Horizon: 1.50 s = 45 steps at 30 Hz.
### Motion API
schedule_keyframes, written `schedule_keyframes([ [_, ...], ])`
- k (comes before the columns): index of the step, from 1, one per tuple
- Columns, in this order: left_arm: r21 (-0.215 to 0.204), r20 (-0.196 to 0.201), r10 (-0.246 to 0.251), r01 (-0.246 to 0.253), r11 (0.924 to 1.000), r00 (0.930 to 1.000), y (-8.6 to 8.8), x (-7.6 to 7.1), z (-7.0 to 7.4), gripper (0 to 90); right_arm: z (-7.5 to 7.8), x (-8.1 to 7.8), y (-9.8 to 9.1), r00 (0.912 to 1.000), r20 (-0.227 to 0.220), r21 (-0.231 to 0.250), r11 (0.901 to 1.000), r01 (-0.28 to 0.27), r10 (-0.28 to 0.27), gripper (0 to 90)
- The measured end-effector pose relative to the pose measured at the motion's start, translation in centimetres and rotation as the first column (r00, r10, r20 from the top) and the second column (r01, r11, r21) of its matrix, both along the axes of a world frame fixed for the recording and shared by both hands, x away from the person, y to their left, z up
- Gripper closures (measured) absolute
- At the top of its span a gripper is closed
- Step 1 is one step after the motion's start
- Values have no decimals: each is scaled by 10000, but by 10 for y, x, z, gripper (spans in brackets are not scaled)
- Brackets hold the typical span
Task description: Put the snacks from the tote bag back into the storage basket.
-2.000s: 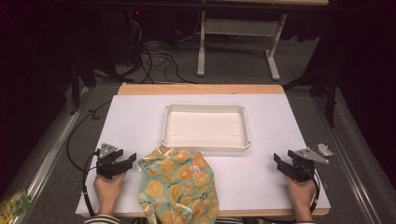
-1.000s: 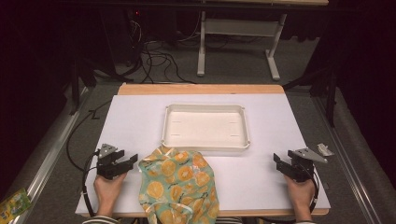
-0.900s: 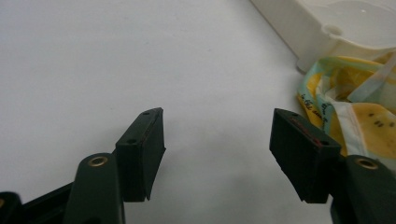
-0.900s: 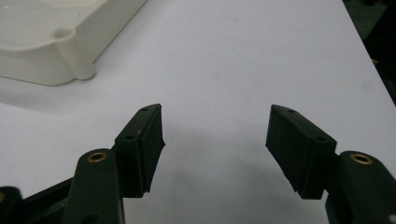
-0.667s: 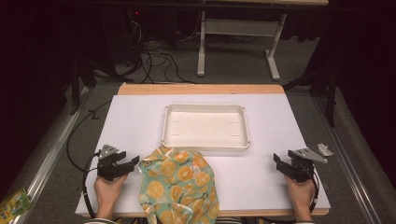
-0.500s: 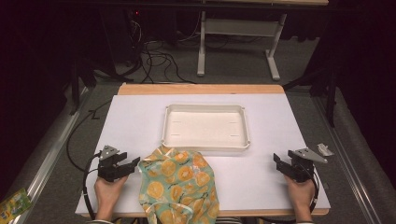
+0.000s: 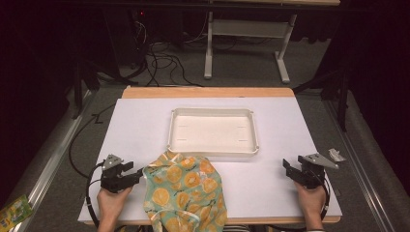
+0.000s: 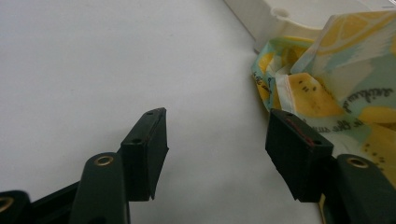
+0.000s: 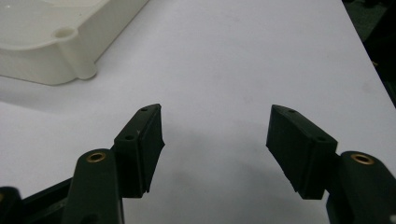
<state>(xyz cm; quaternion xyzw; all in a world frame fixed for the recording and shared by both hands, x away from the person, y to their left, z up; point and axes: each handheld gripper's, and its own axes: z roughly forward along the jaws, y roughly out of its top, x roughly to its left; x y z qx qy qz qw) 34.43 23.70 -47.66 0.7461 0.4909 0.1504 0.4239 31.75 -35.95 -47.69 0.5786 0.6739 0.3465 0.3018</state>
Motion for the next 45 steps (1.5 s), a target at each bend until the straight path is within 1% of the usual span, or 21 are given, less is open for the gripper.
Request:
schedule_keyframes([
  [2,-73,45,-27,28,10000,10000,0,-2,-2,394,0,0,0,10000,24,-33,10000,-58,58,366],
  [5,-278,-39,-36,35,9996,10000,0,-5,-4,395,0,-1,1,9999,108,-23,10000,-48,48,367],
  [10,-262,4,-96,96,9996,10000,-2,-12,-2,401,0,-1,1,9999,84,-57,9999,-84,85,366],
  [13,-346,32,-114,115,9993,9999,-1,-15,-2,400,0,-1,1,9999,100,-68,10000,-53,54,367],
  [16,-458,91,-109,113,9989,9999,-1,-22,1,398,0,-2,0,9998,193,-36,10000,-75,76,367],
  [17,-458,91,-109,113,9989,9999,-1,-22,1,397,0,-2,0,9998,193,-36,10000,-75,76,367],
  [18,-473,124,-105,111,9988,9999,-1,-27,3,396,0,-2,1,9998,178,-44,10000,-36,36,366],
  [19,-473,124,-105,111,9988,9999,-1,-27,3,396,0,-2,1,9998,178,-44,10000,-36,36,366],
  [21,-421,209,-153,161,9990,9997,-1,-33,5,396,0,-2,1,9999,109,-86,10000,-24,25,366],
  [23,-419,232,-153,163,9990,9996,-1,-34,5,396,0,-2,1,9999,114,-94,10000,-24,25,366],
  [25,-478,256,-165,177,9987,9995,0,-37,7,394,0,-1,2,9999,137,-137,9999,-42,44,366],
  [29,-549,460,-141,166,9984,9988,1,-43,12,393,0,-1,2,9999,116,-152,9999,-32,34,366],
  [32,-630,441,-127,155,9979,9989,3,-46,15,392,0,-1,3,9999,103,-168,9999,-16,18,366],
  [36,-663,637,-106,148,9977,9979,4,-51,21,392,0,-1,3,10000,92,-237,9997,-28,30,366],
  [43,-705,864,-299,360,9969,9958,2,-60,30,389,0,-1,3,10000,48,-265,9996,-44,45,366],
  [45,-812,912,-403,478,9956,9950,0,-62,32,383,0,-1,3,10000,38,-268,9996,-36,37,366],
])
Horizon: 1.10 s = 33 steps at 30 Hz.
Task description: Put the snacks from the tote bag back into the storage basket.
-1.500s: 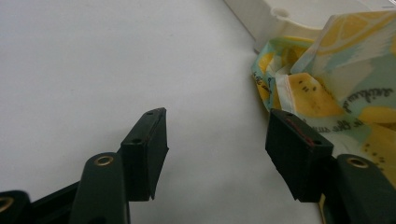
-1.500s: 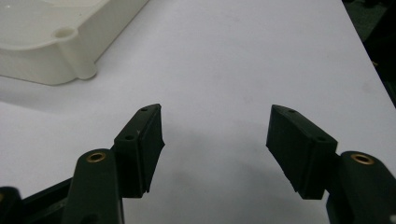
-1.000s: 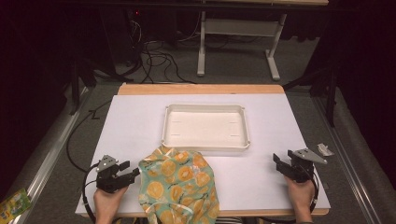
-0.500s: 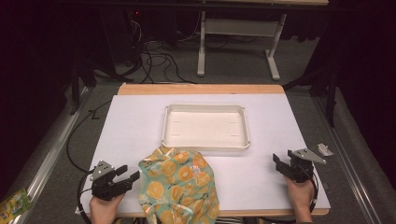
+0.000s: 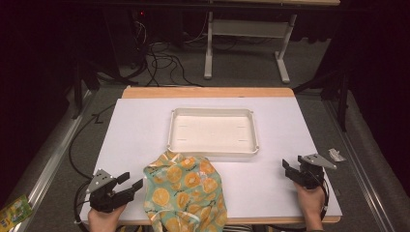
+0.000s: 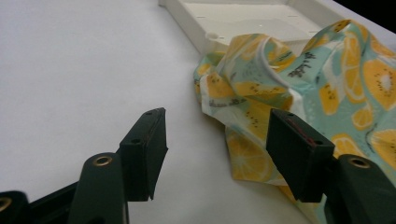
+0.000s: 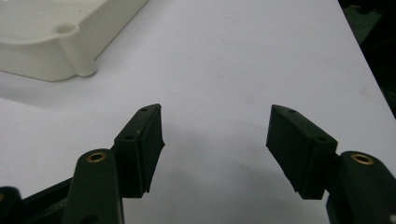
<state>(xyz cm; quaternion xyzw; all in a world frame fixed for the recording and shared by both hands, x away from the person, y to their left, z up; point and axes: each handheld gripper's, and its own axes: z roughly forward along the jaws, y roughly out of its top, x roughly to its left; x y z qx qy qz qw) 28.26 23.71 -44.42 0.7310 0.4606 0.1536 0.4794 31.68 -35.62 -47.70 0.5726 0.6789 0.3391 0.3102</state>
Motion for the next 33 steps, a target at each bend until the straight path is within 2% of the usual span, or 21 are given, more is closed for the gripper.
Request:
schedule_keyframes([
  [8,92,285,-488,486,9988,9984,-11,-6,10,367,0,1,0,10000,-30,-63,10000,14,-15,366],
  [10,297,292,-722,714,9970,9970,-19,-6,11,366,0,1,0,10000,-19,-64,10000,2,-2,366],
  [13,375,192,-889,882,9954,9959,-23,-3,10,360,0,0,0,10000,-1,-43,10000,12,-12,366],
  [16,281,12,-1185,1184,9926,9930,-31,1,8,348,0,0,0,10000,0,-63,10000,2,-2,366],
  [18,431,-28,-1303,1303,9905,9915,-35,3,8,356,0,1,0,10000,-20,-64,10000,12,-12,366],
  [21,534,-59,-1378,1380,9890,9904,-39,5,7,397,0,0,0,10000,-12,-41,10000,20,-20,366],
  [23,531,-22,-1607,1606,9856,9870,-44,6,6,443,0,0,0,10000,-15,-32,10000,15,-15,366],
  [25,602,211,-1771,1755,9826,9840,-47,6,7,506,0,0,0,10000,-7,-48,10000,-15,15,366],
  [33,517,232,-2179,2165,9749,9757,-55,9,11,719,0,0,1,10000,-56,-131,9999,-26,25,365],
])
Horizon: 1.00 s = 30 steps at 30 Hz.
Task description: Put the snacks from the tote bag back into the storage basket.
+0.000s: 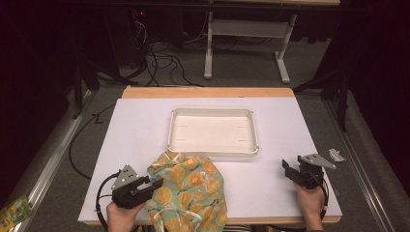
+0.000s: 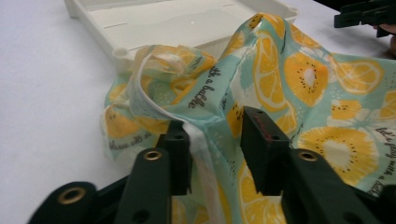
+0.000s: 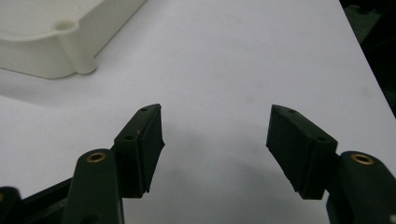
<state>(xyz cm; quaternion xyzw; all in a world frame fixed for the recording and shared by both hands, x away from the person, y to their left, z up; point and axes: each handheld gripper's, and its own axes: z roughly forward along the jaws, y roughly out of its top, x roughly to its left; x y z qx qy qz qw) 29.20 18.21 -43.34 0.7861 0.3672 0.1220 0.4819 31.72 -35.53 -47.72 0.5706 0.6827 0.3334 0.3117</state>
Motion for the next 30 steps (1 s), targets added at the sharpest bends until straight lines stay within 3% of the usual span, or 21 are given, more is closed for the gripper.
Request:
schedule_keyframes([
  [5,68,196,-508,507,9987,9985,-10,3,5,833,0,0,0,10000,7,11,10000,-4,4,366],
  [9,85,314,-756,753,9971,9966,-17,6,8,873,0,0,0,10000,17,6,10000,-39,39,368],
  [12,54,368,-943,941,9955,9949,-22,8,11,886,0,0,0,10000,-7,76,9999,-75,75,411],
  [22,32,830,-1447,1450,9894,9860,-40,14,29,892,-1,3,5,9988,-253,-403,9982,-436,426,344],
  [30,-256,809,-1721,1747,9843,9817,-54,28,35,894,0,5,3,9958,-608,-73,9976,-683,677,293],
])
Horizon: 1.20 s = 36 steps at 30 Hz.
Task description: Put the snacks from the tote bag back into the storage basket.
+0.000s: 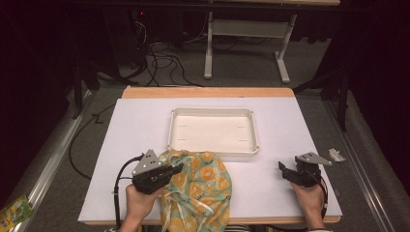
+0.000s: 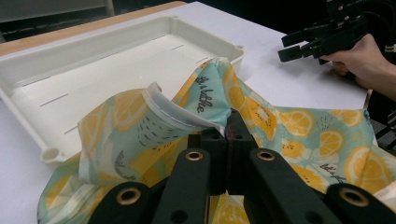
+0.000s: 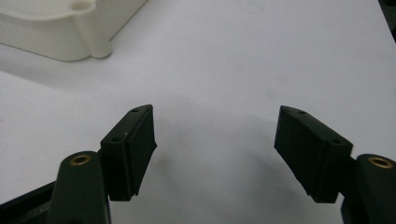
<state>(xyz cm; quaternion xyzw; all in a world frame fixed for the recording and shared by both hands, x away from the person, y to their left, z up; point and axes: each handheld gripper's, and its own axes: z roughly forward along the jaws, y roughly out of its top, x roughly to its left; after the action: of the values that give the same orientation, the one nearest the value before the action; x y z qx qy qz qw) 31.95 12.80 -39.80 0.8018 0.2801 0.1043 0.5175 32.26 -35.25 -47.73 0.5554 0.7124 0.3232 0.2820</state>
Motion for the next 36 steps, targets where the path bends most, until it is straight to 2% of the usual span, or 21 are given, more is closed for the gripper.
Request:
schedule_keyframes([
  [2,-49,-37,-70,70,10000,10000,-3,3,1,894,1,0,0,10000,69,211,9997,-73,72,291],
  [4,-42,-11,-97,97,9999,10000,-6,6,3,894,2,-1,2,9998,-74,402,9990,-169,173,309],
  [7,-47,15,-145,145,9999,9999,-9,9,4,894,3,-3,10,9984,-239,363,9981,-505,514,324],
  [11,-111,-31,-186,186,9998,9998,-12,12,6,894,9,-7,23,9957,-85,494,9945,-922,928,358],
  [17,-13,-12,-239,239,9997,9997,-17,17,7,895,19,-11,43,9858,143,694,9834,-1679,1673,388],
  [24,-4,-55,-278,278,9996,9996,-22,20,6,894,32,-16,74,9637,308,793,9604,-2670,2653,407],
  [25,-4,-55,-278,278,9996,9996,-22,20,6,894,32,-16,74,9637,308,793,9604,-2670,2653,407],
  [26,57,-37,-302,302,9995,9995,-24,21,6,895,35,-17,82,9566,388,806,9533,-2911,2888,409],
  [27,57,-37,-302,302,9995,9995,-24,21,6,894,35,-17,82,9566,388,806,9533,-2911,2888,409],
  [28,124,-36,-324,324,9994,9995,-25,21,6,895,38,-20,89,9497,402,862,9459,-3128,3104,410],
  [30,109,-65,-337,338,9994,9994,-27,22,5,894,41,-21,97,9435,420,923,9390,-3312,3287,409],
  [36,174,-64,-381,382,9991,9993,-30,22,4,895,47,-25,118,9173,459,930,9126,-3981,3955,402],
])
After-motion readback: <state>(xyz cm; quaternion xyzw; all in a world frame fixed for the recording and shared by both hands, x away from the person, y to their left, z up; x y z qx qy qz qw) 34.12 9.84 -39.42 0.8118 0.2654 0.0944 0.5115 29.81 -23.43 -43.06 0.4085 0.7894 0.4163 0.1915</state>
